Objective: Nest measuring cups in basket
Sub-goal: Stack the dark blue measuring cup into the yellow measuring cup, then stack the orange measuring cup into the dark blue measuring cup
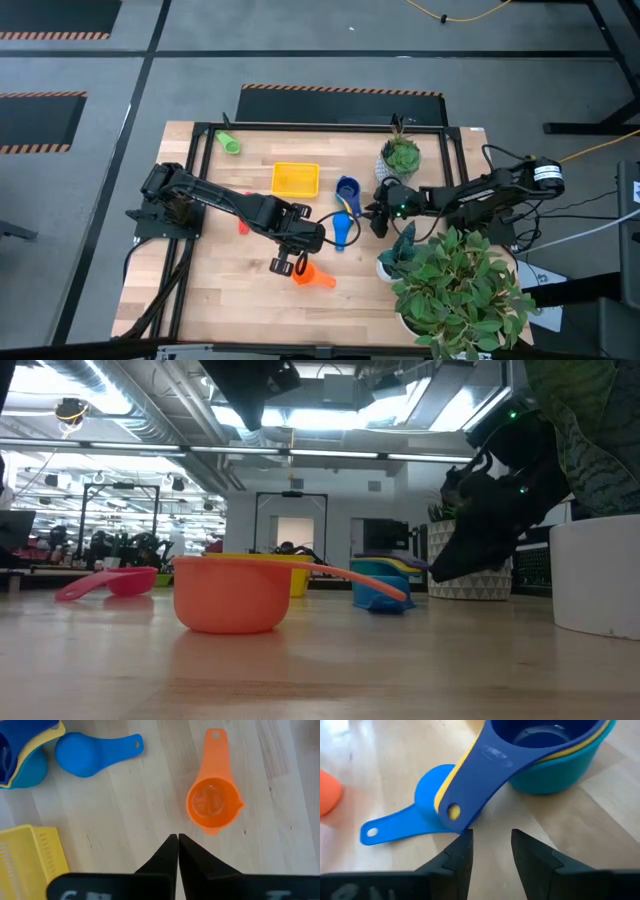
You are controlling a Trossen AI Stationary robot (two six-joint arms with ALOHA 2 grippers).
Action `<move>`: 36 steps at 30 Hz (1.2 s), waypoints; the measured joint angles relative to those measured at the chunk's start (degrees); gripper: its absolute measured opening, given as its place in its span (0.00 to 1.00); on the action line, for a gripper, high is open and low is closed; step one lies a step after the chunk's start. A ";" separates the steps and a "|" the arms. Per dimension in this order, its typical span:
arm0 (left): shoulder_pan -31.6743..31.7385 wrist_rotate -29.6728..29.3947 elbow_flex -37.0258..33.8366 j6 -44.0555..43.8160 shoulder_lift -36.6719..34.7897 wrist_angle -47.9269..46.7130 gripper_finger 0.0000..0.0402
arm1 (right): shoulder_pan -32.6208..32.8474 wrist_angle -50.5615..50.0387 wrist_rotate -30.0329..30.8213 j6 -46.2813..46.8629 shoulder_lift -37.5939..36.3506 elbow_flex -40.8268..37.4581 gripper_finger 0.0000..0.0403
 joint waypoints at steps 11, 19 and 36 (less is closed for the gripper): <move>-0.04 0.00 0.00 -2.15 0.04 0.02 0.04 | 0.00 2.52 -5.13 -1.81 -0.13 0.00 0.34; -0.04 0.61 0.00 -15.81 0.07 -0.35 0.09 | 0.00 0.09 -5.13 -1.92 -2.05 0.00 0.34; -1.25 8.79 -9.71 -51.85 0.11 2.08 0.34 | 0.00 0.28 -5.15 -1.92 -3.95 0.00 0.34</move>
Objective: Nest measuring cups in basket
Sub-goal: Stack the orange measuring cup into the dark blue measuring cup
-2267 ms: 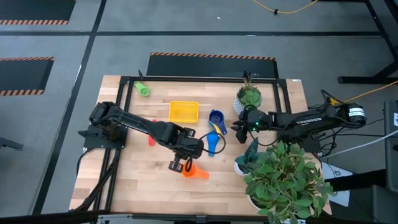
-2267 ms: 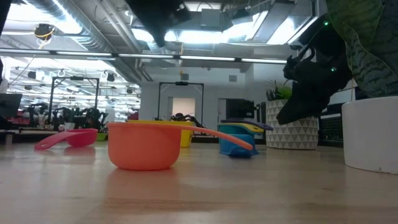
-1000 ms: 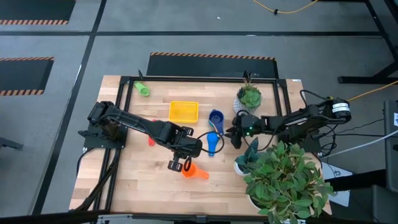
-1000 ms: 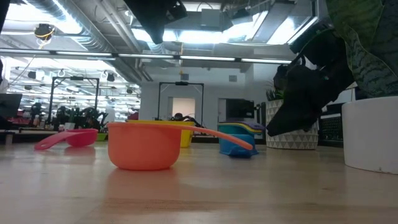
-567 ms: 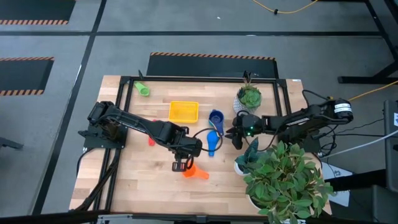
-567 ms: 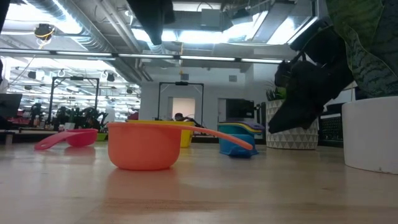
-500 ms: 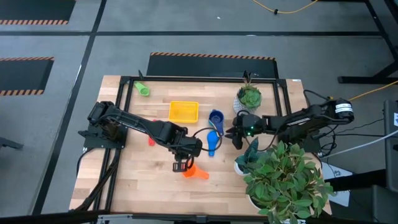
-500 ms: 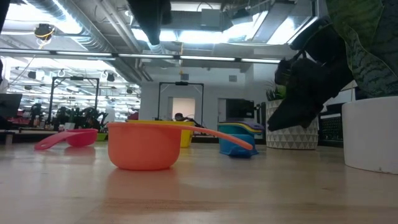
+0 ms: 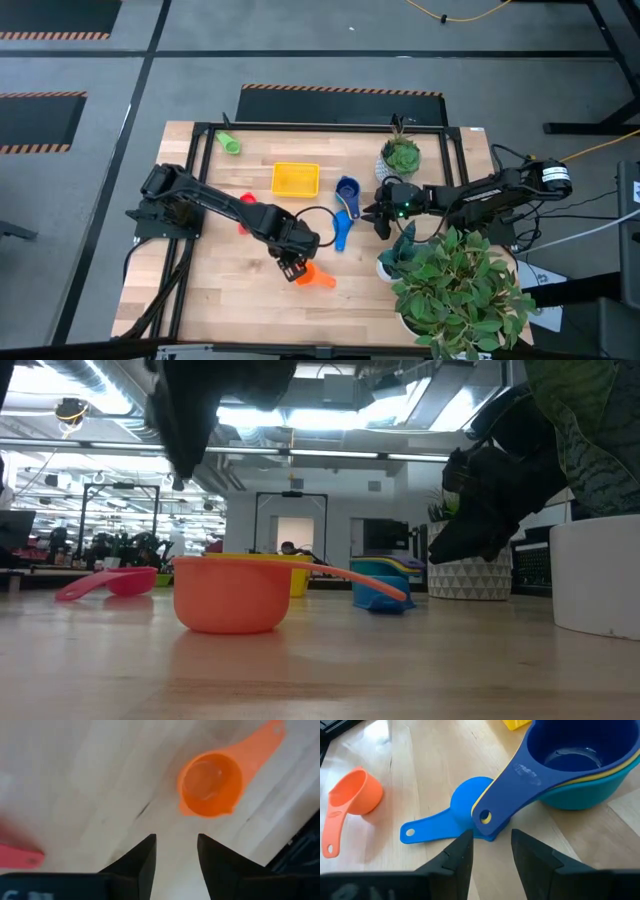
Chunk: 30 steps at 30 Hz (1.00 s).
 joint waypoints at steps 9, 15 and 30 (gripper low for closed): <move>-0.39 0.85 -7.70 -9.55 0.02 13.72 0.34 | -0.02 0.00 -0.01 -1.53 0.00 0.00 0.34; -0.39 0.19 -10.91 -14.34 0.02 15.86 0.34 | -0.02 0.00 0.00 -1.53 0.00 0.00 0.34; -0.59 -1.62 -17.14 -16.67 0.02 26.24 0.34 | -0.02 0.00 0.00 -1.53 0.02 0.00 0.34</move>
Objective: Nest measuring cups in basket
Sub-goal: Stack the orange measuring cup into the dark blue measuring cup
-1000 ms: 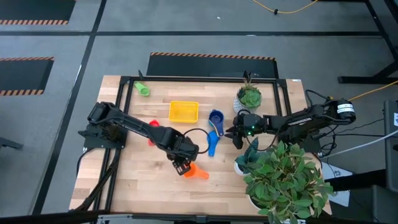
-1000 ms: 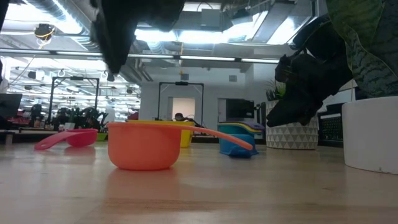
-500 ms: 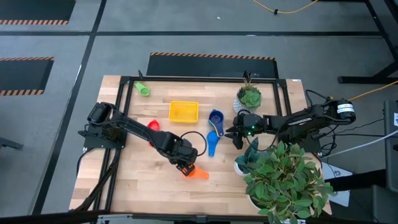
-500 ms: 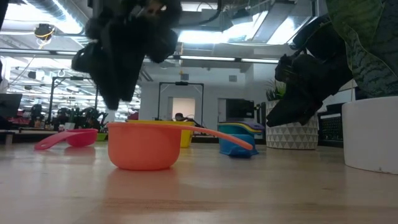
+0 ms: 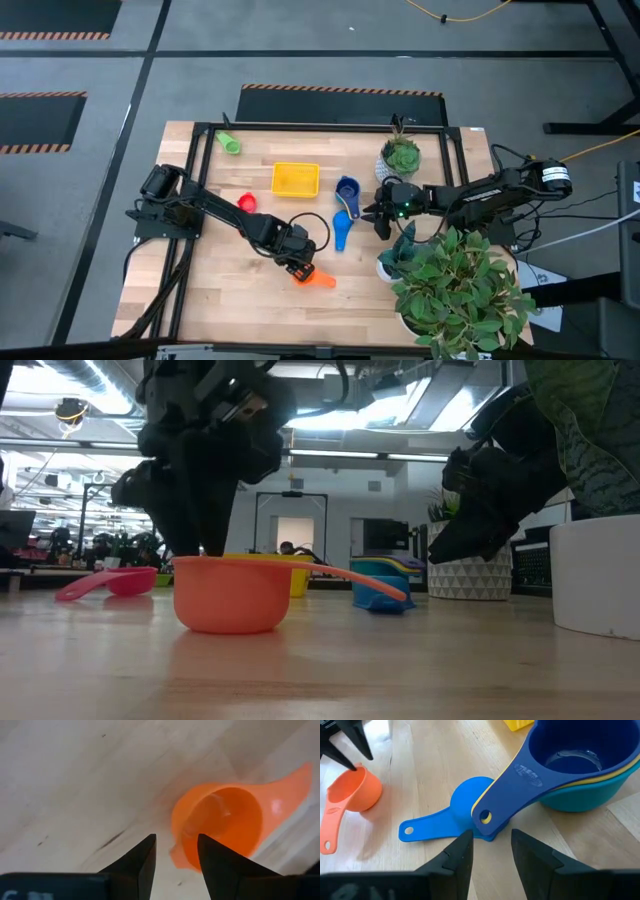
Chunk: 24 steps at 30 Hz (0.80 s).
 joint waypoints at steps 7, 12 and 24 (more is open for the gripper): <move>-0.02 -2.26 -0.50 0.02 0.00 0.80 0.34 | 0.00 0.00 0.00 0.00 0.00 0.00 0.34; -0.25 -2.38 -0.54 0.05 0.83 2.61 0.34 | 0.00 0.00 -0.01 0.00 0.00 0.00 0.34; -0.50 -2.59 -0.54 3.71 3.58 4.13 0.30 | 0.00 -0.36 -0.02 0.00 0.02 0.02 0.34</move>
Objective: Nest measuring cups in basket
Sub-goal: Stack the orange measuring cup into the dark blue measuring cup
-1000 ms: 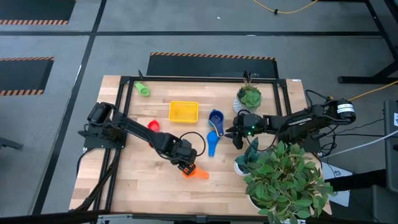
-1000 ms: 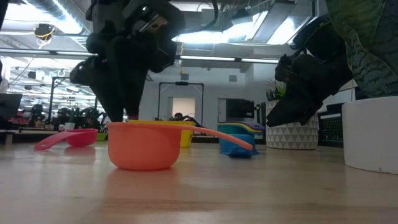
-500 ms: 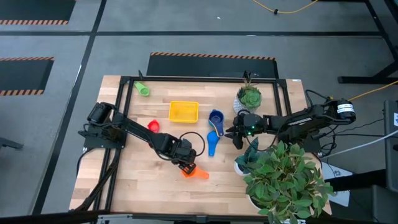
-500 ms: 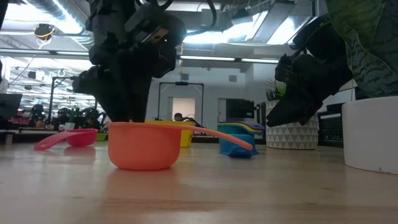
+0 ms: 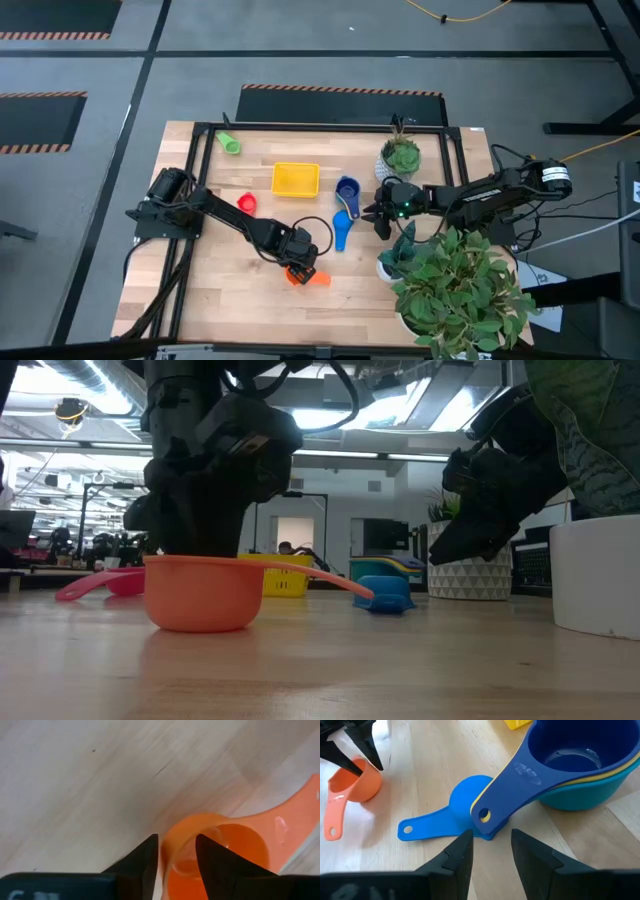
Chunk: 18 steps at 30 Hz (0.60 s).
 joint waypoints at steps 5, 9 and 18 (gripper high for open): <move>0.00 -0.01 0.00 2.59 0.00 0.28 0.17 | 0.02 -0.10 0.02 -0.07 0.01 0.00 0.34; 0.57 0.03 0.00 5.60 0.00 0.38 0.04 | 0.02 -0.91 -0.35 -1.46 -0.37 0.00 0.34; 5.24 0.10 3.76 26.72 -1.00 0.07 0.01 | 0.02 -8.86 -0.52 -1.46 -8.84 0.00 0.34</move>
